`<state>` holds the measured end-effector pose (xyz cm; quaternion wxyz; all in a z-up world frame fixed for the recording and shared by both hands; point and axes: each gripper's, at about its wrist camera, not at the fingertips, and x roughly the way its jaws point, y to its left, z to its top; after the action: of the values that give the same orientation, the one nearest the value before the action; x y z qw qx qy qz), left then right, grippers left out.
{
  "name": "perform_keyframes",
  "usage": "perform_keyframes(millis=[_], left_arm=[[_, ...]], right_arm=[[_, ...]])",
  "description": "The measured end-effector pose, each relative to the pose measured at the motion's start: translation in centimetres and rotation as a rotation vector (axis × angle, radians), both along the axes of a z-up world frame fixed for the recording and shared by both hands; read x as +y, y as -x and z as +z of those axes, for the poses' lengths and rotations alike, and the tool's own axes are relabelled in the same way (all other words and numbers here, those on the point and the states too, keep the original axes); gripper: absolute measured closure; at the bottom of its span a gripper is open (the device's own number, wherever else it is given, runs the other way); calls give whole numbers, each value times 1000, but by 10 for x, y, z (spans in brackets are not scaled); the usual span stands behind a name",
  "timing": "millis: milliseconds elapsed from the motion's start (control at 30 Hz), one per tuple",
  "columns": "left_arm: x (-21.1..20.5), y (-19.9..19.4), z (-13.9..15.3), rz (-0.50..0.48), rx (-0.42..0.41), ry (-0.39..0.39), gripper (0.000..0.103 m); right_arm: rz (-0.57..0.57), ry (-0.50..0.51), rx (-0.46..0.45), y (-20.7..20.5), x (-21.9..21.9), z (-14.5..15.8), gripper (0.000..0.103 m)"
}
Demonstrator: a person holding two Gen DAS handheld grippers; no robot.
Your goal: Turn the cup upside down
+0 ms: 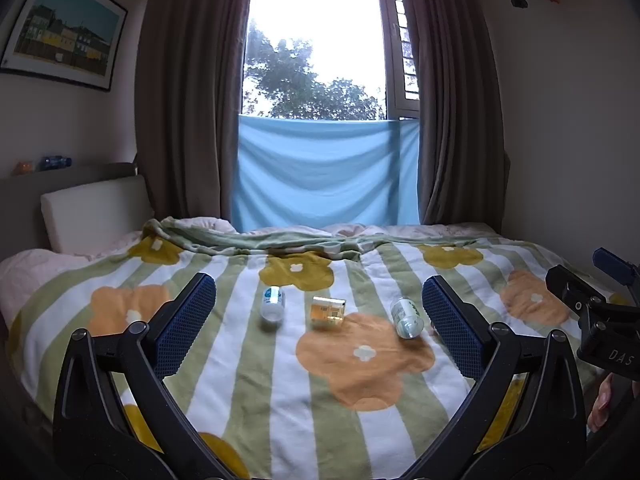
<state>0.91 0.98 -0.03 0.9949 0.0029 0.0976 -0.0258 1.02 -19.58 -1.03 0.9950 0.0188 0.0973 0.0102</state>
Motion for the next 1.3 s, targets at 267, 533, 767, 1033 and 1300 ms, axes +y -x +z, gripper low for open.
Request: perform_keyframes(millis=[267,533,767,1033,1300], left_arm=[[0,0,0,-1,0,1,0],[-1,-2,-3,-1,8,5,0],[-2,-4,-7,1,15,3,0],[2,-14,-10,8,43,8,0],[8,-33,-18,21,76,11,0]], right_arm=[[8,-9,-3,-1,1,0,0],[4,-9,-4,0,3,2,0],[5,-6,-2,1,5,1,0],[19,-9,10,-4,10,-2,0],[33,-6,43,-27,10,-14,0]])
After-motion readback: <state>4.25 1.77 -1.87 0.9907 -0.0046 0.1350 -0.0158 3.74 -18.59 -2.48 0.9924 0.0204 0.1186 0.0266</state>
